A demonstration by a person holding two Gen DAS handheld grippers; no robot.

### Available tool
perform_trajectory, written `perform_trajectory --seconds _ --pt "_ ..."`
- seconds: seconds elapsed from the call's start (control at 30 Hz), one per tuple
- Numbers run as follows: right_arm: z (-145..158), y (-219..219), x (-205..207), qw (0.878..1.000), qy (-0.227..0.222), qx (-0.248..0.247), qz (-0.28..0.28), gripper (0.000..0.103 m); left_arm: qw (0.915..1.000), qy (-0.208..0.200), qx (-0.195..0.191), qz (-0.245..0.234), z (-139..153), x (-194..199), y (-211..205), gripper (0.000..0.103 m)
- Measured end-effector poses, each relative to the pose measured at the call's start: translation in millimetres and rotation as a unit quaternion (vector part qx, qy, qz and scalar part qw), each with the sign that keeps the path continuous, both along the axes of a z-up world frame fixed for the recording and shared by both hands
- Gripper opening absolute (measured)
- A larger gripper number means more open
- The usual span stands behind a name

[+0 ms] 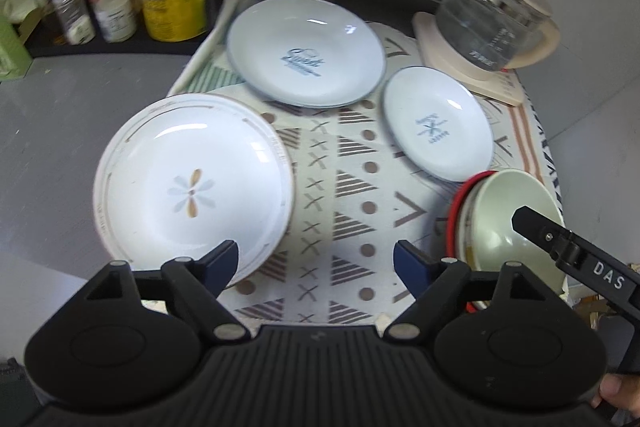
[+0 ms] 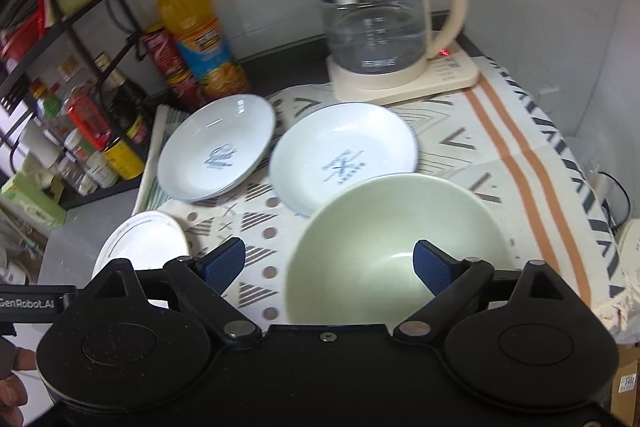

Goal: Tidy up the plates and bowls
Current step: 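Move the left tool toward the large white flower plate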

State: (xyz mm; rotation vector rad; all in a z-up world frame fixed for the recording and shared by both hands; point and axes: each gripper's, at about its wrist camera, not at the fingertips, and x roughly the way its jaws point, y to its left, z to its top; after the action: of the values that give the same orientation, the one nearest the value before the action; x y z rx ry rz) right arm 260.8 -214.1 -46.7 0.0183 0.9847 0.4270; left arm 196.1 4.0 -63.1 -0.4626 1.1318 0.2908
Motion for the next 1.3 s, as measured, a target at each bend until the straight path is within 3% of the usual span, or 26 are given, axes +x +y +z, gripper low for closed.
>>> perform_trajectory --seconds 0.43,0.83,1.3 --pt "-4 51 -23 0.999 0.013 -0.007 0.048 0.095 0.9995 0.001 -0.009 0.031 -5 -26 47 0.083" --pt "-7 98 -55 0.999 -0.001 -0.025 0.039 0.097 0.9999 -0.012 -0.007 0.004 -7 -55 90 0.083" --pt "4 136 -72 0.998 -0.026 -0.038 0.048 0.100 0.9994 -0.027 -0.021 0.000 -9 -63 122 0.083"
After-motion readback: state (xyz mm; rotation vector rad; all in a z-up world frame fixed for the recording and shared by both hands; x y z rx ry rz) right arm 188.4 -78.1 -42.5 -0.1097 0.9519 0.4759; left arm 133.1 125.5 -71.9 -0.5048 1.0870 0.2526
